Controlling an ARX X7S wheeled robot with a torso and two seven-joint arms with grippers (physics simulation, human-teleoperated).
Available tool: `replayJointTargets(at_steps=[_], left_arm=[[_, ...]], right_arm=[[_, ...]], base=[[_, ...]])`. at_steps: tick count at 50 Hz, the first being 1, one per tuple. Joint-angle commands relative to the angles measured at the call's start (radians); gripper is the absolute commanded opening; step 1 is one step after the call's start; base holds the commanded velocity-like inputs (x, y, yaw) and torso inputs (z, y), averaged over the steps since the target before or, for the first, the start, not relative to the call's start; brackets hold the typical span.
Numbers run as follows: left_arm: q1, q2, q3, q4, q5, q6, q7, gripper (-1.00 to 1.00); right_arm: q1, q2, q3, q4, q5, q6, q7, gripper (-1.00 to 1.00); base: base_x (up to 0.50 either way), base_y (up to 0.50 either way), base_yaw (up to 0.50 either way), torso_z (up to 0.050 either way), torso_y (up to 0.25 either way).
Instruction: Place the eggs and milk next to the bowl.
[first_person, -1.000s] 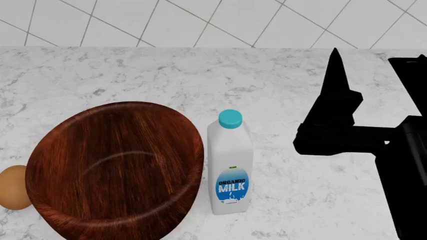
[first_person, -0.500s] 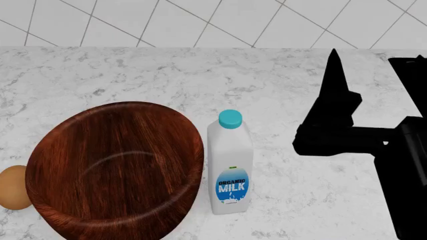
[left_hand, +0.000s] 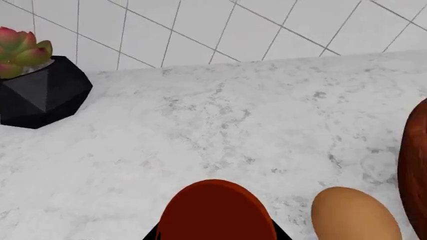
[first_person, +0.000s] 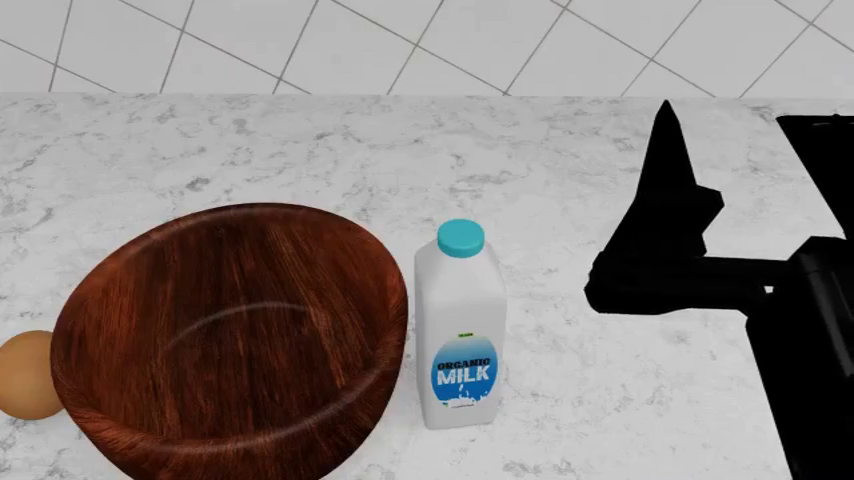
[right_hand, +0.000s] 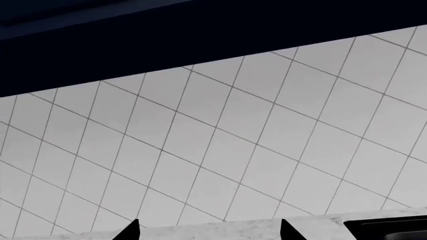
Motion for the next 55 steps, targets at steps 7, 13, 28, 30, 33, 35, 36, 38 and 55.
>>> replayJointTargets(at_steps=[7,13,28,30,33,35,36,38,55], left_arm=[[0.149,0.012,-0.084,0.118,-0.105,0.017,0.070,-1.00],[0.183,0.012,-0.089,0.154,-0.128,0.014,0.087,-1.00],[0.215,0.013,-0.024,0.173,-0.131,0.033,0.109,-1.00],[0.211,0.011,-0.014,0.170,-0.129,0.034,0.109,-1.00],[0.205,0.012,0.005,0.163,-0.127,0.038,0.110,-1.00],[0.201,0.013,0.021,0.159,-0.122,0.042,0.110,-1.00],[0.200,0.014,0.028,0.157,-0.119,0.046,0.112,-1.00],[0.200,0.015,0.040,0.154,-0.116,0.051,0.114,-1.00],[0.156,0.018,0.173,0.119,-0.083,0.090,0.140,-1.00]], right_arm=[[-0.058,-0.017,-0.010,0.006,-0.019,-0.068,-0.002,1.00],[-0.067,-0.015,-0.004,0.001,-0.015,-0.071,0.001,1.00],[-0.078,-0.009,0.006,-0.009,-0.003,-0.079,0.009,1.00],[-0.081,-0.008,0.007,-0.007,-0.005,-0.081,0.006,1.00],[-0.088,-0.008,0.010,-0.007,-0.007,-0.085,0.003,1.00],[-0.092,-0.006,0.013,-0.007,-0.007,-0.086,0.003,1.00],[-0.091,-0.004,0.015,-0.008,-0.003,-0.086,0.005,1.00],[-0.090,0.000,0.018,-0.008,0.001,-0.085,0.008,1.00],[-0.099,0.007,0.024,-0.015,0.009,-0.091,0.015,1.00]], base=[[0.00,0.00,0.00,0.000,0.000],[0.00,0.00,0.00,0.000,0.000],[0.00,0.00,0.00,0.000,0.000],[0.00,0.00,0.00,0.000,0.000],[0.00,0.00,0.00,0.000,0.000],[0.00,0.00,0.00,0.000,0.000],[0.00,0.00,0.00,0.000,0.000],[0.00,0.00,0.00,0.000,0.000],[0.00,0.00,0.00,0.000,0.000]])
